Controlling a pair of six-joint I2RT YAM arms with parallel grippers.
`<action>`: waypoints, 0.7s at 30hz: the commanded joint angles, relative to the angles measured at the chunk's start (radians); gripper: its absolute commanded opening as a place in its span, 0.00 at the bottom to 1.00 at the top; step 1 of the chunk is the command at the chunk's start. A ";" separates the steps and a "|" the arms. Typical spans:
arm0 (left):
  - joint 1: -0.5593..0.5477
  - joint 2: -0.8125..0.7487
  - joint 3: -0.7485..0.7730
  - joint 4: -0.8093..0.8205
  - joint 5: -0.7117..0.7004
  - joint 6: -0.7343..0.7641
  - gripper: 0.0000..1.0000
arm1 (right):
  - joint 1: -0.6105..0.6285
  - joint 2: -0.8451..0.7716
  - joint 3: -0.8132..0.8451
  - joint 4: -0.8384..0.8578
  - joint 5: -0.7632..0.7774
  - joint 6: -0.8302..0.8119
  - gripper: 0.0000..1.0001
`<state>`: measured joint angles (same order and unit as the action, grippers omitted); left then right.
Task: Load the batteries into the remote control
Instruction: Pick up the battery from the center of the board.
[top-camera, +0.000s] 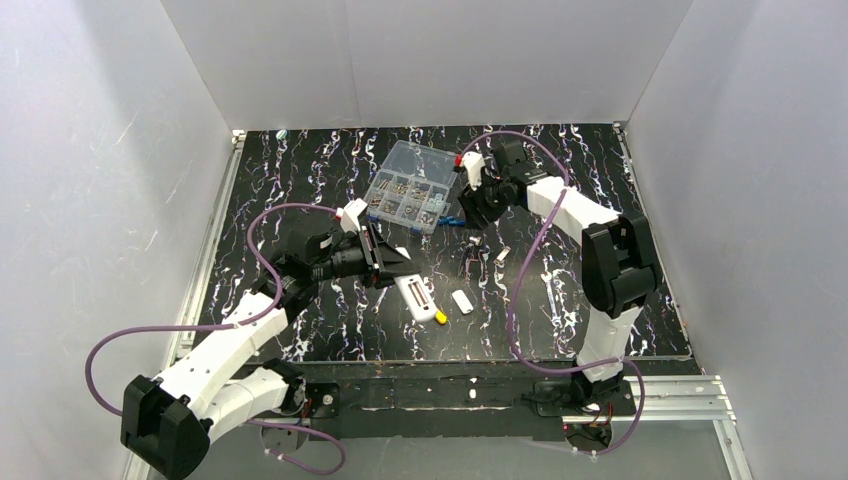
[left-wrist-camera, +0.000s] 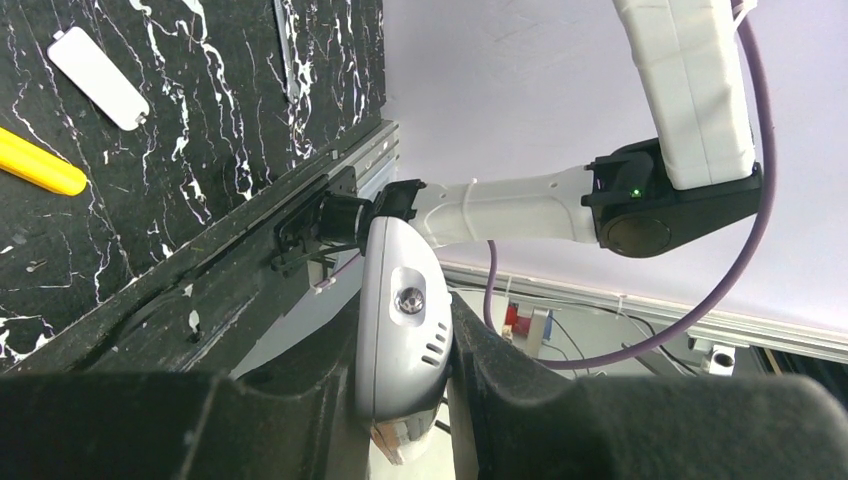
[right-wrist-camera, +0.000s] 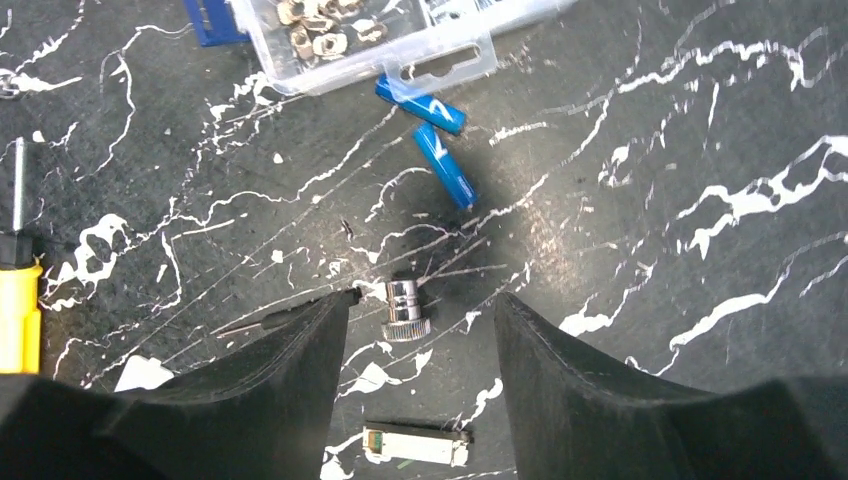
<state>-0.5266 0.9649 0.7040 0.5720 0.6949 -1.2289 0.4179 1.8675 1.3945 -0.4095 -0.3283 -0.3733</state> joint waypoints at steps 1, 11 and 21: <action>-0.004 -0.022 0.041 0.009 0.049 0.017 0.00 | 0.018 0.046 0.093 -0.022 -0.077 -0.158 0.65; -0.004 -0.041 0.039 -0.030 0.041 0.032 0.00 | 0.016 0.154 0.189 -0.059 -0.048 -0.257 0.64; -0.004 -0.037 0.046 -0.035 0.045 0.037 0.00 | 0.035 0.204 0.232 -0.117 0.000 -0.314 0.63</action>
<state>-0.5266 0.9535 0.7044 0.5274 0.6956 -1.2064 0.4358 2.0609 1.5951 -0.4980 -0.3569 -0.6334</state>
